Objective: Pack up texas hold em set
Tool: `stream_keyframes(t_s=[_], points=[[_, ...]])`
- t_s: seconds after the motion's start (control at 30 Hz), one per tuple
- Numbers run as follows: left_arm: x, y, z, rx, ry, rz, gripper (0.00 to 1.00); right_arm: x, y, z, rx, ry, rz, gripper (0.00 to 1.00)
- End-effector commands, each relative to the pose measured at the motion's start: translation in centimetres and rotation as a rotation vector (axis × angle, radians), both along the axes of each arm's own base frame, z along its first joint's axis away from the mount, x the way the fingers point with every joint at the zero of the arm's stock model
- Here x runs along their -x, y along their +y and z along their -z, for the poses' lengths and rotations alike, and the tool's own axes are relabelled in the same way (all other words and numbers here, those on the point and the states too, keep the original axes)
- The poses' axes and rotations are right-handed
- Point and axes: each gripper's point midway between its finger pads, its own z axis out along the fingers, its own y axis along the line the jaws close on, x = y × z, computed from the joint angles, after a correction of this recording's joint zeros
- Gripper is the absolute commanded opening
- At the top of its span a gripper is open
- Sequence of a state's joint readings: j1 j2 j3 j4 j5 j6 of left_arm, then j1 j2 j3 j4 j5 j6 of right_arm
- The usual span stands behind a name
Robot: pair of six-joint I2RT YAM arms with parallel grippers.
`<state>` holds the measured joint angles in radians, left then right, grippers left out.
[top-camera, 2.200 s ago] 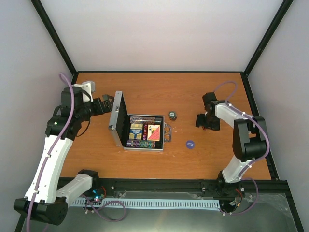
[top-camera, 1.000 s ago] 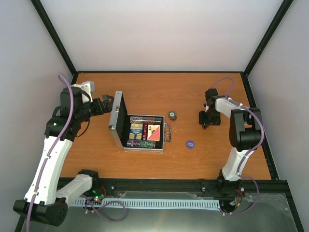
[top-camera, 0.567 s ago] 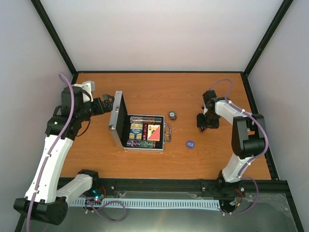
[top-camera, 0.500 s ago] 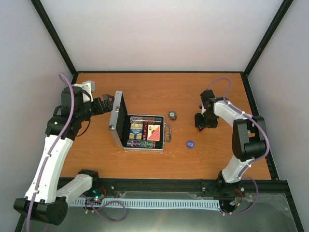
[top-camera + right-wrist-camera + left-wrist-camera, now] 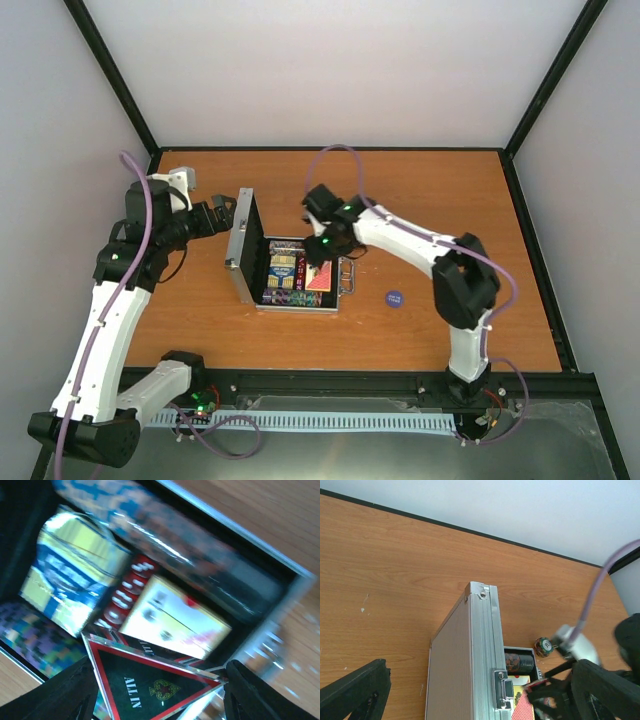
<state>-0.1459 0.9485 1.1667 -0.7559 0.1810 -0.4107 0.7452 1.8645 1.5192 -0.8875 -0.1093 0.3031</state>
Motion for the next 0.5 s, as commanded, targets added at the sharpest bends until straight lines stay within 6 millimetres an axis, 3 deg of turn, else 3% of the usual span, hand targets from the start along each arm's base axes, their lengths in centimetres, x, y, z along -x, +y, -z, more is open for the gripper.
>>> stream_keyframes(t_s=[0.0, 0.2, 0.47], points=[[0.4, 0.1, -1.1, 0.017, -0.033, -0.006, 1.0, 0.5, 4.6, 1.8, 0.04, -0.027, -0.141, 0.55], [0.8, 0.3, -1.3, 0.009, -0.038, -0.012, 1.0, 0.3, 6.6, 3.6, 0.072, -0.017, -0.217, 0.55], [0.8, 0.2, -1.1, 0.014, -0.036, -0.009, 1.0, 2.5, 6.5, 5.8, 0.139, 0.014, -0.298, 0.55]])
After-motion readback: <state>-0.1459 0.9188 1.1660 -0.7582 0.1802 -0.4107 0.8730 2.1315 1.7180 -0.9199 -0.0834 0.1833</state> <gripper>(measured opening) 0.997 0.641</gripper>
